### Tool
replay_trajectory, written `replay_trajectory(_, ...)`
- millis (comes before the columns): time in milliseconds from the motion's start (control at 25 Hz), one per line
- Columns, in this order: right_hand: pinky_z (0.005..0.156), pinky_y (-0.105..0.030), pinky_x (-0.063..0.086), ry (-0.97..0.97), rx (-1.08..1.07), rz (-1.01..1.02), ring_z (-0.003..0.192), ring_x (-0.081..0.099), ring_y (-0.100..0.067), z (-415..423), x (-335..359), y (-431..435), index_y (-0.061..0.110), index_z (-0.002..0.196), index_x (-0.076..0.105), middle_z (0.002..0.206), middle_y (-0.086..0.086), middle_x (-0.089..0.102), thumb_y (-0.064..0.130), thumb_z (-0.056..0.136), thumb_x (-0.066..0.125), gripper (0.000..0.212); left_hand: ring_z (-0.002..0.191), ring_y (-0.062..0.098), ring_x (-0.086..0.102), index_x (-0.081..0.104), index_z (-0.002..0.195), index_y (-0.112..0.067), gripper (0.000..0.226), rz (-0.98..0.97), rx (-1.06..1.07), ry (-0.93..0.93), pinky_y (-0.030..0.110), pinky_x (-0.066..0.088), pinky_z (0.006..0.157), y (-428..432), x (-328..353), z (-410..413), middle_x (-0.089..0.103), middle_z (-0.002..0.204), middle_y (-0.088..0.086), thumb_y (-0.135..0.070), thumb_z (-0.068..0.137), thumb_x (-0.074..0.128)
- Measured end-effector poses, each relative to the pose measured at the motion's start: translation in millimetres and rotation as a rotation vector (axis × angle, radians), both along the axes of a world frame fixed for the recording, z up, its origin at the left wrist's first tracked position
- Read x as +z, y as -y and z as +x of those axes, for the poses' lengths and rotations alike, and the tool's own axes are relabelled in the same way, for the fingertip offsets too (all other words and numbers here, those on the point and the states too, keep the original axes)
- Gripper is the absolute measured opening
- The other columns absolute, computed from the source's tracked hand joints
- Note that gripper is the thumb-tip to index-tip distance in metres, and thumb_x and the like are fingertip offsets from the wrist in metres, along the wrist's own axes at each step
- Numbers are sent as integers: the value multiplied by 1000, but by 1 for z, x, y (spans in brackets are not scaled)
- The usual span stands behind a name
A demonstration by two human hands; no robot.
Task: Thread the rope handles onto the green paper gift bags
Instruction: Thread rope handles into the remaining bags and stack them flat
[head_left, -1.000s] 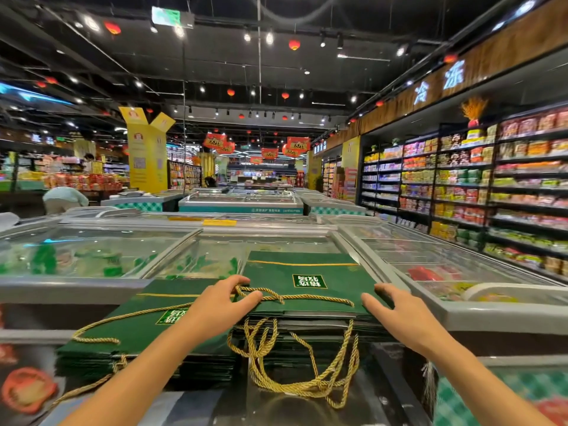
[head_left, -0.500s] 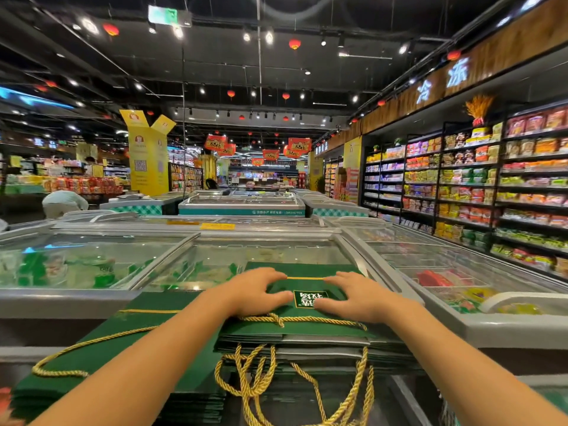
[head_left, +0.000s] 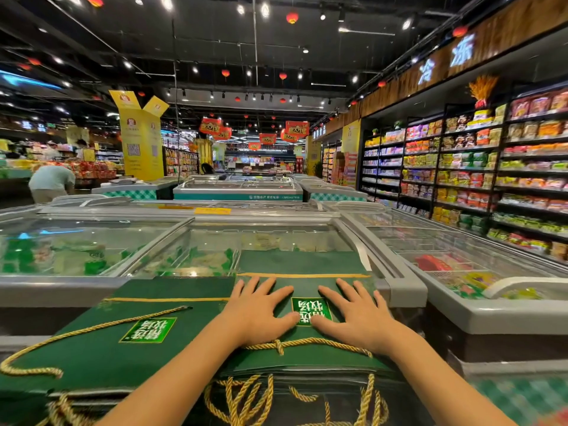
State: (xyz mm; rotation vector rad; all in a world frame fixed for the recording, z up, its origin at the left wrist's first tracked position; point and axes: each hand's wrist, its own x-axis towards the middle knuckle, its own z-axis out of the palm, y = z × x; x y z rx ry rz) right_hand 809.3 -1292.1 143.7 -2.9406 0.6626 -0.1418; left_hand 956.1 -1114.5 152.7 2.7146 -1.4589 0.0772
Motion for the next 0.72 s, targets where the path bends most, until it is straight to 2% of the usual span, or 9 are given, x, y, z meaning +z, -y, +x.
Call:
replay_trajectory(200, 124, -55, -6, -24, 0, 2, 157, -11, -25, -2, 8, -3, 51, 158, 7, 171, 5, -7, 86, 86, 29, 83, 156, 24, -5, 13, 157, -47, 69, -56, 3, -26, 51, -6, 124, 1, 1, 0, 3, 170, -3, -73, 95, 30)
replay_trajectory(280, 124, -55, -1, -55, 8, -22, 157, -5, -27, -5, 20, -8, 49, 159, 10, 171, 2, -1, 86, 86, 31, 84, 155, 23, 7, 26, 155, -43, 66, -137, -25, -66, 49, 3, 125, -6, 7, -5, 16, 168, -2, -69, 95, 37)
replay_trajectory(320, 124, -55, 6, -59, 17, -40, 157, 5, -28, -6, 31, -11, 46, 158, 17, 171, 0, 8, 84, 88, 34, 82, 151, 20, 22, 39, 151, -39, 60, -232, -52, -110, 44, 14, 125, -12, 13, -7, 30, 163, -1, -63, 96, 43)
replay_trajectory(400, 119, -48, 29, 2, 62, -57, 147, 34, -27, -7, 56, -24, 34, 153, 38, 161, -4, 36, 68, 96, 44, 67, 122, 10, 56, 66, 128, -30, 36, -500, -68, -283, 34, 42, 109, -33, 30, -9, 64, 134, -5, -46, 99, 52)
replay_trajectory(440, 114, -44, 37, 66, 101, -52, 140, 44, -26, -7, 67, -35, 27, 149, 46, 154, -5, 46, 57, 99, 50, 58, 106, 9, 63, 73, 114, -27, 26, -632, -39, -364, 34, 49, 100, -47, 39, -9, 72, 115, -7, -39, 100, 54)
replay_trajectory(520, 109, -38, 43, 199, 196, -22, 132, 52, -23, -3, 81, -69, 21, 141, 54, 144, -4, 56, 41, 101, 55, 45, 93, 21, 68, 76, 98, -26, 21, -819, 20, -440, 38, 53, 89, -85, 51, -4, 75, 94, 0, -34, 100, 57)
replay_trajectory(600, 107, -35, 44, 293, 306, 0, 128, 55, -20, 5, 85, -114, 21, 136, 59, 138, -1, 61, 37, 100, 57, 40, 89, 25, 68, 77, 91, -26, 19, -848, 62, -410, 37, 53, 81, -126, 52, 2, 74, 88, 5, -32, 98, 59)
replay_trajectory(640, 106, -36, 45, 313, 366, 6, 127, 55, -20, 10, 84, -137, 22, 135, 60, 136, -1, 62, 36, 99, 58, 38, 84, 17, 69, 76, 92, -27, 17, -818, 83, -381, 35, 54, 77, -147, 50, 4, 74, 84, 0, -30, 98, 60)
replay_trajectory(720, 104, -40, 47, 317, 470, 16, 125, 56, -21, 26, 79, -181, 23, 133, 61, 132, 0, 63, 37, 98, 59, 37, 72, -4, 64, 75, 96, -24, 13, -714, 130, -289, 18, 51, 68, -194, 40, 7, 70, 78, -11, -25, 96, 63)
